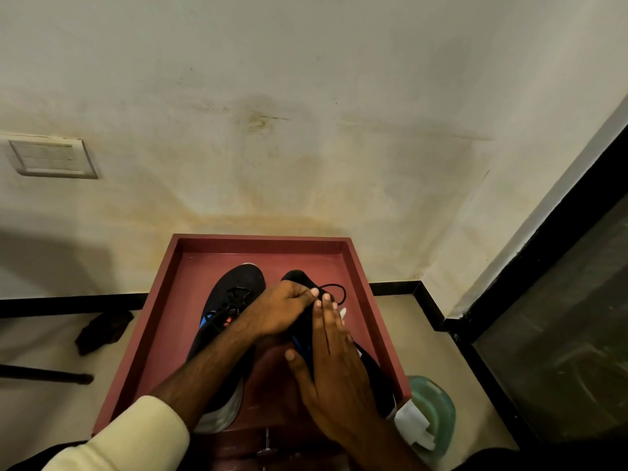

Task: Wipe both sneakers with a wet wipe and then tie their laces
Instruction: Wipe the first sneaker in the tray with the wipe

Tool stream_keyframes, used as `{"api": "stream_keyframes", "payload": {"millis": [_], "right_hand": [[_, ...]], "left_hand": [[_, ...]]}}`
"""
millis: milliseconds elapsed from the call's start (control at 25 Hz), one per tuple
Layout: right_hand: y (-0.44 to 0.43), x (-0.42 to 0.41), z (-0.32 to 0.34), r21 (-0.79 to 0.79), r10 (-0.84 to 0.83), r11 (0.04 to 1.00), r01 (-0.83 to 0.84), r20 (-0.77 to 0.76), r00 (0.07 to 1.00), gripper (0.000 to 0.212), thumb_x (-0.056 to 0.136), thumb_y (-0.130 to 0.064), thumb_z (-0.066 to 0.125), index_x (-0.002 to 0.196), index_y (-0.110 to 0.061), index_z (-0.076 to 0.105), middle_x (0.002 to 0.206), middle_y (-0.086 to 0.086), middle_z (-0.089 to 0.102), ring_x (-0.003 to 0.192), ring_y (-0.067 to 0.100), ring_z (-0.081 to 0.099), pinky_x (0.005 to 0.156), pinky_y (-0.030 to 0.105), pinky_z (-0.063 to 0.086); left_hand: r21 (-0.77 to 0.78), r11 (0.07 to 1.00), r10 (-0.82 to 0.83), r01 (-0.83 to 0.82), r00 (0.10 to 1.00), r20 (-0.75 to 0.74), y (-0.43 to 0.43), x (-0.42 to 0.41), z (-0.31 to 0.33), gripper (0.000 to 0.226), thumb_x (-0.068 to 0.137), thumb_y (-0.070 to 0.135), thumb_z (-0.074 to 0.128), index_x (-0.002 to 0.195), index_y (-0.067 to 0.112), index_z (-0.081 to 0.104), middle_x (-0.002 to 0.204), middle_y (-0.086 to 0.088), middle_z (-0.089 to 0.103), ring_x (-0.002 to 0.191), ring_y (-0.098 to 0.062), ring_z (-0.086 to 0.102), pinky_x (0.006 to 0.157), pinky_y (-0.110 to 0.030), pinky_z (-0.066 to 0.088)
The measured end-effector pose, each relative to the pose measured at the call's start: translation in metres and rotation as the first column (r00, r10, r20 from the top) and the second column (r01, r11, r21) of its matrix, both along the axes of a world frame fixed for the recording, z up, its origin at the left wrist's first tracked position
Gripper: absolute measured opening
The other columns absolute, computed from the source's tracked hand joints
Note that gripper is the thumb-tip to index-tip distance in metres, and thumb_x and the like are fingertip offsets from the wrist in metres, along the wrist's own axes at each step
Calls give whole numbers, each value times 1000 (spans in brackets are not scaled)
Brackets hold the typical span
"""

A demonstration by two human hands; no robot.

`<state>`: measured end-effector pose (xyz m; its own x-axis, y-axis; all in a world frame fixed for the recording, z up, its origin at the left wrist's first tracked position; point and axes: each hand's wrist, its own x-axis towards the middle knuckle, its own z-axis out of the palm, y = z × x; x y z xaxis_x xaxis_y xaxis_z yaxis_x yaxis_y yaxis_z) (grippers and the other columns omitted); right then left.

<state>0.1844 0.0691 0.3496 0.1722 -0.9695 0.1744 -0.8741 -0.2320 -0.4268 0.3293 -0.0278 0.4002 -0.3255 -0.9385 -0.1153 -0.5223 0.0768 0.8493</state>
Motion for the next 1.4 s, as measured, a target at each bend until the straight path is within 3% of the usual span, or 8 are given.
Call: {"api": "stream_keyframes", "payload": {"millis": [160,280,400,560,840,1000,1240,1400], "right_hand": [[1,-24,19,-75,-31,996,45,179,983,71,104,-68,27,166,-40,9,174,-22,2,160,0,2,124,20,11],[-10,-59,28,-37,-178,980,195,269,947,32,106,-45,51,137,-37,57,134,-20,58,130,6,56,101,15,42],[-3,-57,21,133,-139,984,121,138,981,40,92,-56,70,125,-39,56,117,-25,52,109,-1,57,94,22,51],[-8,-61,13,159,-148,981,108,271,951,36,83,-24,86,105,-37,60,95,-22,60,84,-5,59,78,16,46],[-16,-71,59,339,-312,940,43,803,508,29,101,-8,65,122,-27,72,110,1,81,100,19,79,88,40,63],[-12,-78,33,239,-170,959,151,59,984,44,99,-26,65,142,-30,56,140,-6,60,127,16,60,108,35,52],[-5,-50,30,11,-136,990,137,257,957,49,90,-52,73,133,-36,55,118,-21,52,105,0,56,83,15,44],[-16,-40,22,-185,-60,976,114,275,960,29,98,-26,73,127,-22,70,113,-18,63,96,-7,56,86,17,51]], "left_hand": [[-29,999,-14,17,997,81,0,0,1,45,106,40,50,67,17,49,58,2,44,53,-13,39,59,-32,35],[-49,999,-16,22,993,116,-2,-5,0,51,105,39,51,60,22,38,54,7,38,48,-11,36,59,-32,35],[-57,998,-21,30,989,149,-3,-8,-3,52,105,40,51,59,23,37,53,9,37,47,-7,36,68,-37,43],[-62,998,-19,30,985,169,-4,-9,-5,50,105,40,51,61,22,37,54,8,38,48,-6,39,81,-43,47],[-121,989,-64,89,979,192,-8,-5,-13,37,103,40,54,77,15,62,66,2,58,61,-10,54,66,-29,45],[-134,987,-62,88,980,191,-6,-6,-12,28,103,39,53,88,24,72,73,1,68,69,-16,65,69,-37,49],[-144,987,-44,75,977,210,-4,-7,-11,26,104,34,52,85,28,68,56,18,55,54,2,51,73,-28,37],[-141,985,-68,98,976,205,-4,-6,-12,36,105,36,52,69,35,57,61,11,56,58,-3,52,71,-29,38]]}}
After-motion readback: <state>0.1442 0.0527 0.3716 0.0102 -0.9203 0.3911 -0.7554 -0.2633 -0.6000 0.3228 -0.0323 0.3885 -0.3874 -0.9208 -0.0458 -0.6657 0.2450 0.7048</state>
